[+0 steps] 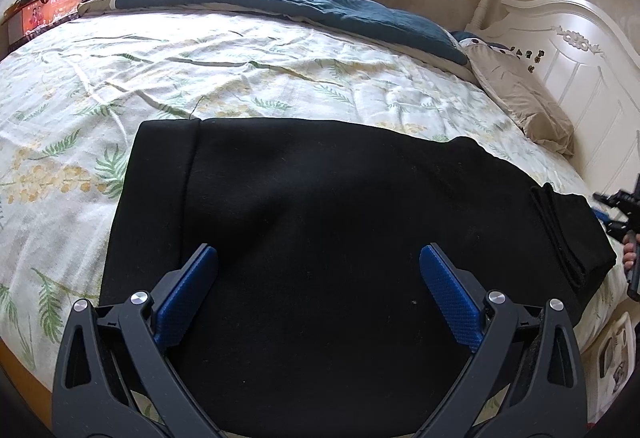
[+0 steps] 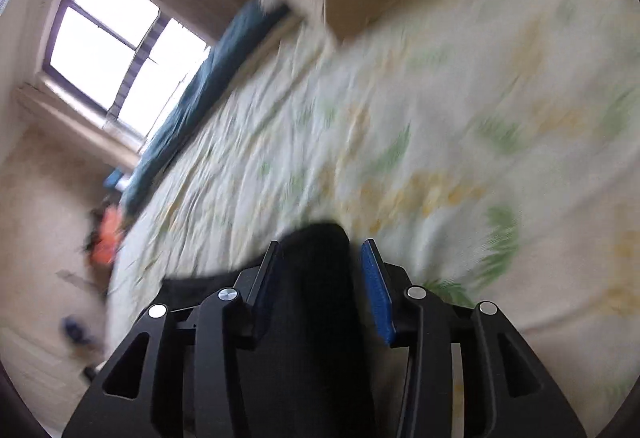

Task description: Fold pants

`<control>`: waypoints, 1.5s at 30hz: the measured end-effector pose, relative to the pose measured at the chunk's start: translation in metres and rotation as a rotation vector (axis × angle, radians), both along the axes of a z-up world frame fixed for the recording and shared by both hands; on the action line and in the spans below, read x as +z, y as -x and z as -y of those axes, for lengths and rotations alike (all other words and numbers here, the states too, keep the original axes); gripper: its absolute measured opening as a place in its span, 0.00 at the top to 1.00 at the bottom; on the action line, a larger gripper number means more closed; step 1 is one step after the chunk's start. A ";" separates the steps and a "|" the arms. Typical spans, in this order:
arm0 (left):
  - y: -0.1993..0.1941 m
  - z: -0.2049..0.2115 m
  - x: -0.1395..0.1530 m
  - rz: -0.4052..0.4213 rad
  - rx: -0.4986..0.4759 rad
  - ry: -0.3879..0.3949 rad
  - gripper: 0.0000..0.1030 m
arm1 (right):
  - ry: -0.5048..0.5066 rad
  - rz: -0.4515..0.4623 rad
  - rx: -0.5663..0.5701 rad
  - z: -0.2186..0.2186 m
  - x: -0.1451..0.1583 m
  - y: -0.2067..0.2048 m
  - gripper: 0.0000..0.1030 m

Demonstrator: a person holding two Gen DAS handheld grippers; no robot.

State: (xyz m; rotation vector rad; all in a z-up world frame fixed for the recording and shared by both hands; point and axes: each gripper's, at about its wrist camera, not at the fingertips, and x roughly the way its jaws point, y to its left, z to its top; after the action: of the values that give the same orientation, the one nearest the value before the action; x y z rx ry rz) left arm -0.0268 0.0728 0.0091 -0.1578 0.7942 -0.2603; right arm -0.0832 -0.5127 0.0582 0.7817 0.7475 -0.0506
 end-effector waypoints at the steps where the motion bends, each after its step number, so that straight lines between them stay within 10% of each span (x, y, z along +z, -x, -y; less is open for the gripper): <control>1: 0.000 -0.001 0.000 -0.001 0.000 0.004 0.03 | -0.042 0.053 0.041 -0.015 0.008 0.004 0.60; 8: 0.000 -0.003 0.000 -0.001 0.000 0.025 0.03 | -0.260 0.064 0.455 -0.153 -0.012 0.000 0.59; 10: 0.000 -0.002 0.000 0.000 -0.003 0.023 0.03 | -0.266 0.040 0.487 -0.171 -0.024 -0.003 0.45; 18: 0.001 -0.010 0.004 -0.008 -0.025 0.071 0.03 | -0.133 0.059 0.463 -0.189 -0.037 0.001 0.45; 32: -0.020 -0.135 0.012 -0.208 0.013 0.475 0.06 | -0.118 0.101 0.461 -0.196 -0.037 0.000 0.37; 42: -0.047 -0.120 -0.007 -0.286 -0.061 0.508 0.20 | -0.084 0.138 0.459 -0.203 -0.032 0.003 0.26; 45: -0.047 -0.119 -0.009 -0.303 -0.049 0.465 0.38 | -0.074 0.145 0.457 -0.204 -0.032 0.003 0.25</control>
State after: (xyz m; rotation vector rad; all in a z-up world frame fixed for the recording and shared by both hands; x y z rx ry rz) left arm 0.0206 0.1920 0.0002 -0.6271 1.0293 -0.4731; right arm -0.0867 -0.3086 0.0260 0.6615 0.7770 0.4435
